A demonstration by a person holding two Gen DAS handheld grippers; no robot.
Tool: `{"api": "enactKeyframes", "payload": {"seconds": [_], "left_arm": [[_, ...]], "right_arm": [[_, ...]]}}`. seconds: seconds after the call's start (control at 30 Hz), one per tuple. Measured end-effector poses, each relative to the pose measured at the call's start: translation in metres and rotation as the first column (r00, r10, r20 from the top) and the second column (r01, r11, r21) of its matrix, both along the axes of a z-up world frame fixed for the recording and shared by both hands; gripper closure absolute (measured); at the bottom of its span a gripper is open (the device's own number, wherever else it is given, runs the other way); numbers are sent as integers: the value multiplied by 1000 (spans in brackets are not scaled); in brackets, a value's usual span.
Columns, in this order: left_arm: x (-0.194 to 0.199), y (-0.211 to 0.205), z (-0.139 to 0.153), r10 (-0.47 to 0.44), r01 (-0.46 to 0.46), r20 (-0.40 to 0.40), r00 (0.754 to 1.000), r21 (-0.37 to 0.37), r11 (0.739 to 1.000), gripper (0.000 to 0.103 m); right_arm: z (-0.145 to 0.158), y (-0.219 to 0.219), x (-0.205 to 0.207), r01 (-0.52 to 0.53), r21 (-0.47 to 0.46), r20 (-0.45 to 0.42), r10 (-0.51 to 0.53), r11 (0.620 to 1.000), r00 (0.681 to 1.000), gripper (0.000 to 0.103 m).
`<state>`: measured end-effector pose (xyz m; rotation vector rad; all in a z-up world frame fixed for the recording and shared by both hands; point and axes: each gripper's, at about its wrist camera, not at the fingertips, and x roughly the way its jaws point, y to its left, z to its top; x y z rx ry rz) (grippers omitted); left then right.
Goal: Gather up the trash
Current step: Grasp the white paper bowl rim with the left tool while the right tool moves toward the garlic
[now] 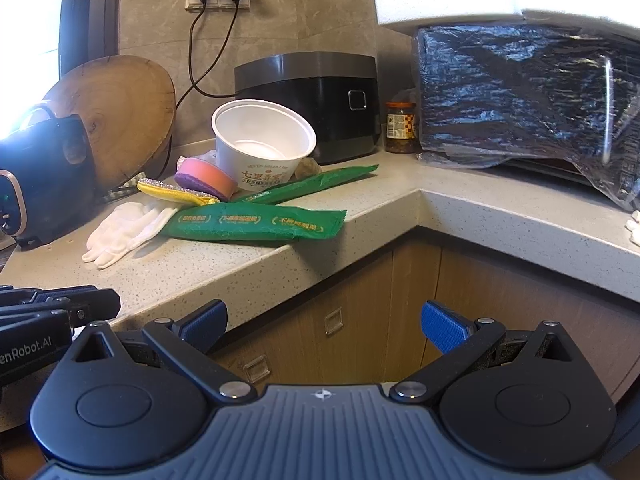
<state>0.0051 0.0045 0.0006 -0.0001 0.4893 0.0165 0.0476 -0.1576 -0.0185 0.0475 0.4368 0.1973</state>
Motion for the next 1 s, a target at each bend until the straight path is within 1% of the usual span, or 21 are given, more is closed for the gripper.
{"api": "enactKeyframes", "payload": {"seconds": [0.07,0.13,0.23,0.3,0.37,0.4,0.47,0.53,0.57,0.6,0.7,0.73,0.8,0.87,1.0], "left_arm": [[2,2,5,-8,8,-10,1000,15,1000,84],[4,7,14,-15,15,-11,1000,30,999,84],[12,17,27,-27,28,-23,999,48,998,84],[25,28,37,-35,38,-55,998,41,998,84],[43,43,46,-64,63,-86,994,-10,998,84],[53,51,50,-85,81,-91,992,-52,995,84],[74,67,55,-114,98,-93,989,-162,982,84],[97,79,59,-127,94,-123,984,-241,966,84],[108,81,64,-134,99,-126,983,-257,961,83],[117,82,69,-138,107,-109,984,-251,962,83],[145,74,92,-122,122,8,992,-178,976,83],[158,71,98,-116,118,25,993,-158,980,83],[190,64,107,-77,80,33,997,-127,989,83],[220,57,109,-32,35,30,999,-113,993,83],[272,50,95,13,-15,-35,999,-55,998,81]], "right_arm": [[3,0,5,-19,22,49,17,1000,999,0],[8,-3,14,-47,64,98,40,997,994,0],[15,-5,36,-93,119,137,76,989,988,0],[18,-5,53,-118,137,139,99,984,985,0],[21,-1,69,-144,107,123,130,984,984,0],[22,2,76,-163,82,119,153,983,981,0],[23,8,88,-188,39,100,183,981,978,0],[22,14,99,-229,38,72,226,973,972,0],[21,16,106,-253,48,55,251,966,966,0],[20,19,113,-270,59,37,269,961,963,0],[14,27,138,-267,89,-18,269,960,963,0],[12,29,145,-260,102,-33,265,960,964,0],[11,34,158,-256,129,-60,265,958,962,0],[10,37,168,-269,148,-74,282,952,957,0],[7,44,177,-319,164,-87,336,933,938,0]]}}
